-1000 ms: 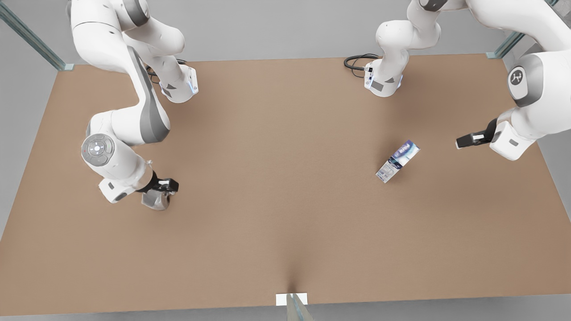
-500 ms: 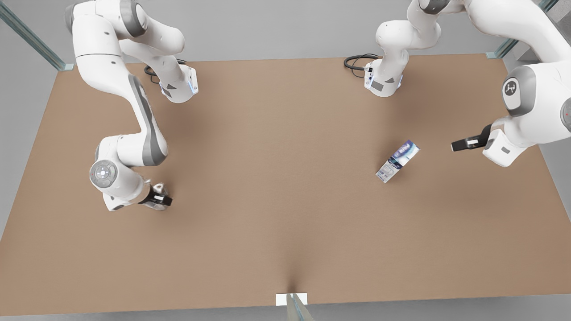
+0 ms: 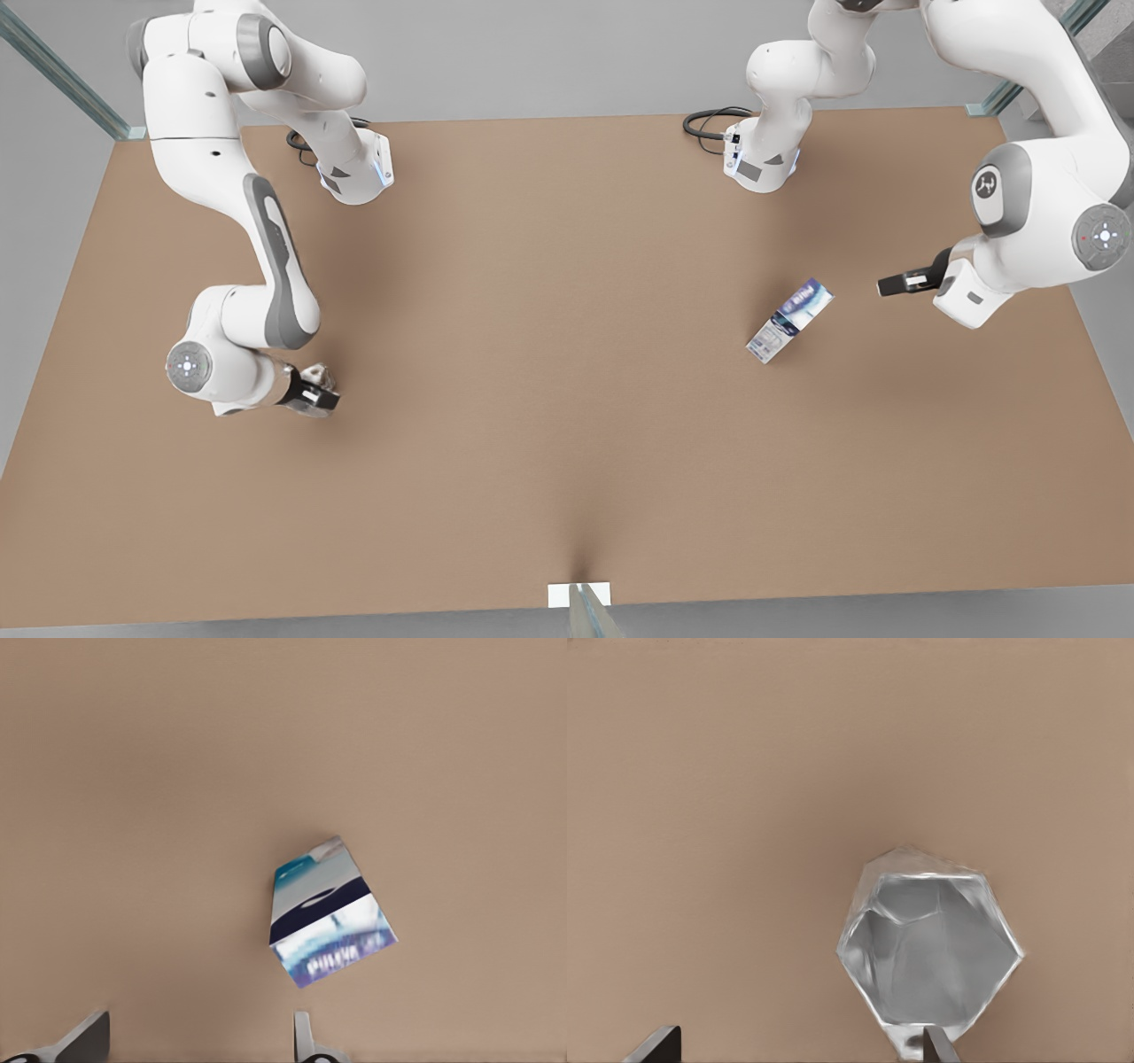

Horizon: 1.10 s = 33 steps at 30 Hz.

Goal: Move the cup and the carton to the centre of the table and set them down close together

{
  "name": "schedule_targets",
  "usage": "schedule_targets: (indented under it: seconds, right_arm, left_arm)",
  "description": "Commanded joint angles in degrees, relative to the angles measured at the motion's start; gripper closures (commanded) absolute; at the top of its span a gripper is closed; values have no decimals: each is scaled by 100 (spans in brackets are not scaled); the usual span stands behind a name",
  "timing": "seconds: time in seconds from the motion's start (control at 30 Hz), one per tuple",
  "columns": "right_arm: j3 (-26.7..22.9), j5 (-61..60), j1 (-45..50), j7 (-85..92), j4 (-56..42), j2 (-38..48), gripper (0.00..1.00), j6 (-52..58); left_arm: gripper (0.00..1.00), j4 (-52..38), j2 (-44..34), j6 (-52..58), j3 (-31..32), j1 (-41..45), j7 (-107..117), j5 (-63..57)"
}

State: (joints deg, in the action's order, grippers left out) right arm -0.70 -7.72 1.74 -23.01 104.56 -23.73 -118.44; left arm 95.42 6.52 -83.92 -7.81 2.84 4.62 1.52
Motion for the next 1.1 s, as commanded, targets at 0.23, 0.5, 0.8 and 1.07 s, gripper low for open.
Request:
schedule_targets:
  seconds: [0.23,0.5,0.8,1.07]
  right_arm:
    - [17,-90,72,25,284,-88,0,-329]
    - [-97,-89,89,244,354,-281,0,-628]
    - [-106,42,160,148,372,-501,0,-918]
    - [-299,86,204,-55,328,-589,25,-953]
  left_arm:
    - [0,29,25,-45,-1,6,4,-3]
    - [0,29,51,-45,-1,15,-13,-3]
    - [0,12,68,-72,-1,15,-31,-20]
    - [0,12,60,-72,-1,15,-31,-20]
